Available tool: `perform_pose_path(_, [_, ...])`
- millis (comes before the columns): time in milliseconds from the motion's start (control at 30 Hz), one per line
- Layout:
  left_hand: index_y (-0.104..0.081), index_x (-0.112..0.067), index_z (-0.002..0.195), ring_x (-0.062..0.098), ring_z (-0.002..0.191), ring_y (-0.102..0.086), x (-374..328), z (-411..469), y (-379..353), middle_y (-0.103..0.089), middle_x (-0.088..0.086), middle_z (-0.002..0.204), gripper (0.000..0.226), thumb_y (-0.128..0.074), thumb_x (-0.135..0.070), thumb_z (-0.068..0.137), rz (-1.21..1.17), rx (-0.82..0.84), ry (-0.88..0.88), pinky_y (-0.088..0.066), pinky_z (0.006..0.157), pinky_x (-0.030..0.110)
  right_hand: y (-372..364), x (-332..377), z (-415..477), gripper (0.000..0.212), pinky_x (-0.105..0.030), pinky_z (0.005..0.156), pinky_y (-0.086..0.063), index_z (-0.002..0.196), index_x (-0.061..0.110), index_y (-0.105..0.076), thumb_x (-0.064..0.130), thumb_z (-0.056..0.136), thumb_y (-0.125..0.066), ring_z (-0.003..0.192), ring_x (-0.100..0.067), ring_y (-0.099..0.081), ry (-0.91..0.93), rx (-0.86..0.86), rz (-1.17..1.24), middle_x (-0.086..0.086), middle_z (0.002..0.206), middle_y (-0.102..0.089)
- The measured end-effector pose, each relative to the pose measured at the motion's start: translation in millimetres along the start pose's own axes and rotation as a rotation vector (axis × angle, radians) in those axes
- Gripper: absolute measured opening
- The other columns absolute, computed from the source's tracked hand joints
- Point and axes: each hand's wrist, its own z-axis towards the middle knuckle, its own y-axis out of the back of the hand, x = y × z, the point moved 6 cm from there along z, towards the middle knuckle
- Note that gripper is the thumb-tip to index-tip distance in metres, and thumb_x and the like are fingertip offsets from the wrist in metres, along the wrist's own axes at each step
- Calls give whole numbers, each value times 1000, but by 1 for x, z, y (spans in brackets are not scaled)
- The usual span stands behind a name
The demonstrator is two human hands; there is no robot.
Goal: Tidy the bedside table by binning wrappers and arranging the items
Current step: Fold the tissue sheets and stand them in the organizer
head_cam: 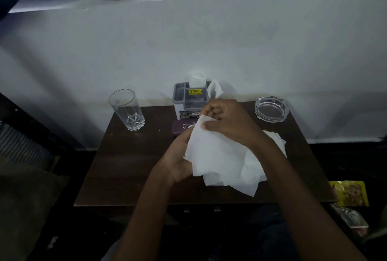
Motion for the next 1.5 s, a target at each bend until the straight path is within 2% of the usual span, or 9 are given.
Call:
perform_pose_path(133, [-75,-6,83,23,70,-72,2,0,-3,-74,10,82,46,-41,-35,94,-3,57,22,-59,63,33,6,-8,3,15,-12,61,-44,81,10,-65,0,72,-71,71,-15,-59,-30,-132,53,-6,79,-64])
perform_pose_path(433, [-56,-18,129,27,112,-57,-9,2,2,-65,10,121,75,-25,-71,85,-180,24,-89,-42,96,42,9,-41,-2,23,-29,67,-47,65,23,-56,3,71,-67,68,-16,-58,-253,-578,293,-3,75,-66])
perform_pose_path(600, [-56,-9,118,22,83,-65,-5,0,-1,-74,7,83,35,-43,-33,96,-26,-76,-125,-52,69,36,-1,-42,0,14,-8,55,-42,80,13,-60,2,76,-66,64,-6,-54,-202,-547,289,5,70,-60])
perform_pose_path(767, [-51,-7,131,30,100,-62,-17,-3,21,-62,15,124,42,-51,-26,93,-110,-232,-163,-51,76,44,20,-56,2,15,-25,65,-49,77,15,-62,0,77,-62,63,-13,-60,-207,-563,370,-5,76,-65])
perform_pose_path(933, [-54,-13,117,24,83,-60,-35,-9,49,-61,10,116,25,-49,-26,95,-151,-479,-361,-48,81,43,11,-88,9,11,-37,74,-52,77,3,-69,3,80,-59,75,-26,-65,-209,-205,-146,-12,80,-69])
perform_pose_path(1067, [-52,-22,115,27,96,-56,-37,-14,64,-59,3,101,24,-50,-29,93,-183,-595,-407,-46,86,42,-36,-104,10,19,-43,98,-37,100,19,-69,19,83,-61,110,-24,-52,-159,110,-527,0,109,-65])
perform_pose_path(1167, [-52,-21,107,28,98,-55,-39,-15,65,-59,0,89,18,-52,-28,91,-207,-607,-401,-46,93,45,-58,-102,9,24,-39,91,-29,106,24,-63,24,82,-61,113,-26,-39,-102,208,-724,-1,111,-53])
perform_pose_path(1333, [-53,-20,105,26,88,-57,-40,-14,69,-60,1,92,15,-53,-27,91,-193,-622,-386,-46,94,45,-59,-100,10,8,-36,86,-25,74,22,-61,14,78,-61,104,-21,-42,-108,214,-592,7,86,-52])
perform_pose_path(1500, [-54,-20,106,24,83,-58,-40,-14,68,-60,-1,88,17,-53,-28,91,-157,-627,-373,-47,89,43,-40,-82,8,14,-39,91,-46,70,18,-64,5,73,-68,86,-15,-63,-131,300,-193,2,83,-67])
